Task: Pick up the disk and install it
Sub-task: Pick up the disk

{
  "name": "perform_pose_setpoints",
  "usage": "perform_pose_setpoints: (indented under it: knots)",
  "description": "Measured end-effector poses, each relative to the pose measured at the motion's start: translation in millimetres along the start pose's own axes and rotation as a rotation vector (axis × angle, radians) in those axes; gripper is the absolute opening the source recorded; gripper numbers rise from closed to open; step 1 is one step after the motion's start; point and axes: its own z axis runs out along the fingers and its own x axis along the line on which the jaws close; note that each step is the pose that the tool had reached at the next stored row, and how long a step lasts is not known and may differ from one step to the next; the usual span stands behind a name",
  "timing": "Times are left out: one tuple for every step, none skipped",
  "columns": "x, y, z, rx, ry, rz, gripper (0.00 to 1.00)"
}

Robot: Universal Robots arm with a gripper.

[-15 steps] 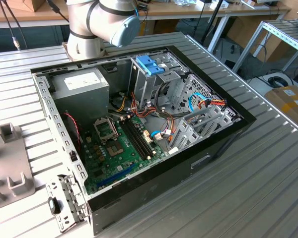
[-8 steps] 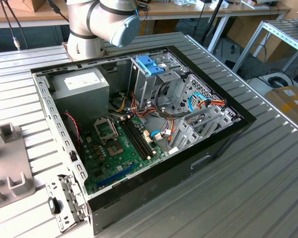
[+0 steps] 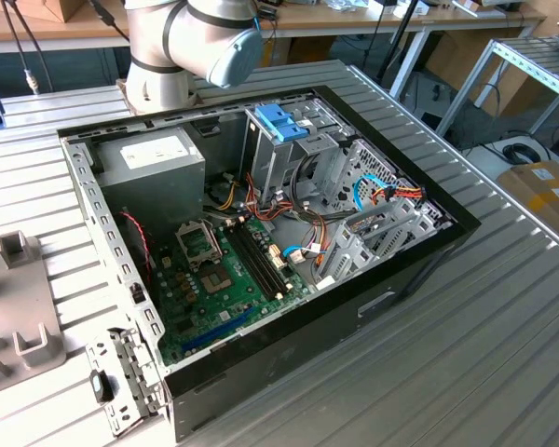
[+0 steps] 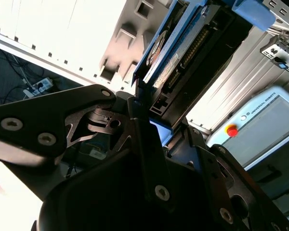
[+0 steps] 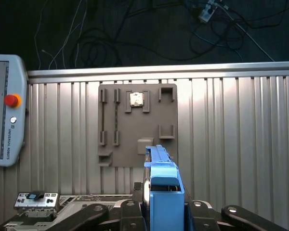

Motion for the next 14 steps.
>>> perform_pose_setpoints:
  knots:
    - [0.0, -0.9, 0.0, 0.0, 0.0005, 0.0, 0.37]
    - [0.0, -1.5, 0.0, 0.0001, 0.0009, 0.0, 0.37]
    - [-0.1, -2.8, -0.1, 0.0, 0.0017, 0.0, 0.37]
    - [-0.1, -3.5, -0.1, 0.0, 0.0022, 0.0, 0.37]
    - [-0.1, -4.5, -0.1, 0.0001, 0.0028, 0.0, 0.37]
    - [-0.1, -5.0, -0.1, 0.0001, 0.0031, 0.0, 0.37]
    - [-0.1, -5.9, -0.1, 0.0001, 0.0036, 0.0, 0.37]
    - [-0.1, -6.8, -0.1, 0.0001, 0.0041, 0.0, 0.37]
    - [-0.2, -7.5, -0.2, 0.0002, 0.0045, 0.0, 0.37]
    - [-0.2, -8.5, -0.2, 0.0002, 0.0052, 0.0, 0.37]
    - [-0.2, -9.2, -0.3, 0.0001, 0.0056, 0.0, 0.37]
    - [-0.2, -9.7, -0.3, 0.0001, 0.0059, 0.0, 0.37]
    - [-0.2, -11.0, -0.3, 0.0001, 0.0068, 0.0, 0.37]
    - [-0.3, -12.2, -0.3, 0.0002, 0.0076, 0.0, 0.37]
